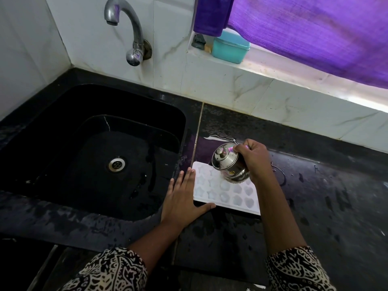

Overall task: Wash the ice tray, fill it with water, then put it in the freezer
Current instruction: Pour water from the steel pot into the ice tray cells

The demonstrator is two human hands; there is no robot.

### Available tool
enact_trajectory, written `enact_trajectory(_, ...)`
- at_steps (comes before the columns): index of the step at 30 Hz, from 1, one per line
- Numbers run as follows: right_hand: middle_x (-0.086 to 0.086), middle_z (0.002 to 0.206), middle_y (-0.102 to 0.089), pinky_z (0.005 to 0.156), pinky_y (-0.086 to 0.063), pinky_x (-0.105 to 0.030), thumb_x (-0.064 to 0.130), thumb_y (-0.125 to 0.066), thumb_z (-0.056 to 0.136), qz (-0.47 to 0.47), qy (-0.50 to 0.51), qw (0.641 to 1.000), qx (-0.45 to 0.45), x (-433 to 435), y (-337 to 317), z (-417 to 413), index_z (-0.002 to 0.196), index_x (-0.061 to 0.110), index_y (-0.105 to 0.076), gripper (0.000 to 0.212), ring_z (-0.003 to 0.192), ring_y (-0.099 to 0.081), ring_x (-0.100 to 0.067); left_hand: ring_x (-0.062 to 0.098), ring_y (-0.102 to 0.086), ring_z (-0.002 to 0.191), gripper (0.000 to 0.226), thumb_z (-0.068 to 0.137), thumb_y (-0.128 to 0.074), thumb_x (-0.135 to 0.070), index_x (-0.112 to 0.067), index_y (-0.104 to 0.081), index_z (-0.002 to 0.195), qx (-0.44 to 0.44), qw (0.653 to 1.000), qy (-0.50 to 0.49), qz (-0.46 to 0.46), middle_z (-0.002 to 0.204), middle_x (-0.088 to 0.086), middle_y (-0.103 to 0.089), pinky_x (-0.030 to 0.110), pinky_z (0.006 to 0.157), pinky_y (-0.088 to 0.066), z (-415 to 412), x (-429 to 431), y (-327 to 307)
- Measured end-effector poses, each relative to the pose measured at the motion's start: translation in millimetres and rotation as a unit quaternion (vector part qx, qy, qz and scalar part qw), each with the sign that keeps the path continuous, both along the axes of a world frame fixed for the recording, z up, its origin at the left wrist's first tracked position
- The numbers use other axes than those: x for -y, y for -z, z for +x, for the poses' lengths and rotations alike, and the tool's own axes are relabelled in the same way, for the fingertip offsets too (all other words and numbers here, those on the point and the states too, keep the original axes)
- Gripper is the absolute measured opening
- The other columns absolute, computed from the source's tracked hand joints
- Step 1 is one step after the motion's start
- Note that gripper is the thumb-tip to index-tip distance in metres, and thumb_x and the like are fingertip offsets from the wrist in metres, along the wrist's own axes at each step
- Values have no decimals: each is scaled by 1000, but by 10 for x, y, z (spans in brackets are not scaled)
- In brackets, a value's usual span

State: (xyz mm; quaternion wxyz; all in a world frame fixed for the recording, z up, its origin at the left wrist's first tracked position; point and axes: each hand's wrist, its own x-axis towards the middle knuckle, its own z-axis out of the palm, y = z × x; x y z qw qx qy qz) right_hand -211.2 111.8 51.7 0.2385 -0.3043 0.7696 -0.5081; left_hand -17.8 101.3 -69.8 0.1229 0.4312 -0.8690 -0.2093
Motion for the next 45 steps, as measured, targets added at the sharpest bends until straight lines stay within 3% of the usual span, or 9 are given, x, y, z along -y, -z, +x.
enact_trajectory(10,-11,62,-43,60,-37,-33,9,-66,76,17,-9,999,-36,28,-22,24,59,15,-42,30,63,-42,-20,14,-3,149,119,61,-20,-92,-19,-2,154,1,1000,0,-2,162,-4,-4,36,118,1,1,2,-1)
enact_trajectory(15,-10,61,-41,59,-35,-33,7,-64,76,13,-12,999,-41,36,-38,32,59,14,-42,28,62,-40,-20,14,-3,149,117,65,-30,-91,-20,-1,154,1,1000,-2,-1,162,-5,-4,35,118,0,-9,4,10)
enact_trajectory(45,-9,61,-47,59,-39,-33,13,-63,79,55,-46,990,-123,93,-117,13,61,13,-45,25,61,-44,-20,13,0,149,117,66,-33,-90,-19,0,154,-4,1000,-3,5,162,-5,-4,37,119,0,-9,5,-5)
